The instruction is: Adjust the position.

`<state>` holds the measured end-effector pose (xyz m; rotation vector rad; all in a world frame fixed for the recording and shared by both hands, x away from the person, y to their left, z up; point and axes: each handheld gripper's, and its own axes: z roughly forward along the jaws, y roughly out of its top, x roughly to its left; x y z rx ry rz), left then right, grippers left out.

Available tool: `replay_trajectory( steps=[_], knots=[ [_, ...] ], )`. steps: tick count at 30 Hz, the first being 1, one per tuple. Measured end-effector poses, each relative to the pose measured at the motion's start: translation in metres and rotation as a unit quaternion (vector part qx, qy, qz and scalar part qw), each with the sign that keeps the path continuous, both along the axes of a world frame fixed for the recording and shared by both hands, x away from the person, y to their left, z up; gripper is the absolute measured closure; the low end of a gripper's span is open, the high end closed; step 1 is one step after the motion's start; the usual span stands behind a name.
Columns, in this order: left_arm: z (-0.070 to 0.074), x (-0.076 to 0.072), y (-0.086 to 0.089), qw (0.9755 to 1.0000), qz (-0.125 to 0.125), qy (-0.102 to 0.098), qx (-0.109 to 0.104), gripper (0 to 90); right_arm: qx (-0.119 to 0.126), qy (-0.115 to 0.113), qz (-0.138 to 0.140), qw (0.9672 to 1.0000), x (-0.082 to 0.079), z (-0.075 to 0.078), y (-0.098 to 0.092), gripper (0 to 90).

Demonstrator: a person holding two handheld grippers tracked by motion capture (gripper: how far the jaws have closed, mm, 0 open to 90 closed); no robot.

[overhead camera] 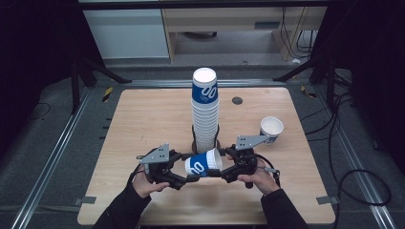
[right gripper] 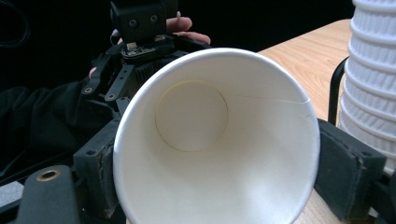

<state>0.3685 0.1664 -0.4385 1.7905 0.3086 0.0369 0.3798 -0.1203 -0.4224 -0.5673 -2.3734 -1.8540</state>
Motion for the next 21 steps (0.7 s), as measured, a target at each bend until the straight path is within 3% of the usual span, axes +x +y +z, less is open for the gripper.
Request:
replay_trajectory(
  steps=[8, 16, 21],
  knots=[
    [0.004, 0.002, 0.009, 0.9999, 0.012, 0.000, 0.012, 17.7, -0.018, -0.017, -0.021, 0.9995, 0.003, 0.008, -0.010, 16.1],
    [-0.002, 0.007, 0.011, 0.9983, 0.027, 0.010, 0.050, 15.1, -0.077, -0.043, -0.024, 0.9958, 0.010, 0.023, -0.008, 16.0],
    [-0.004, 0.009, 0.012, 0.9971, 0.031, 0.014, 0.067, 14.1, -0.109, -0.046, -0.017, 0.9929, 0.016, 0.028, 0.002, 15.9]
  ],
)
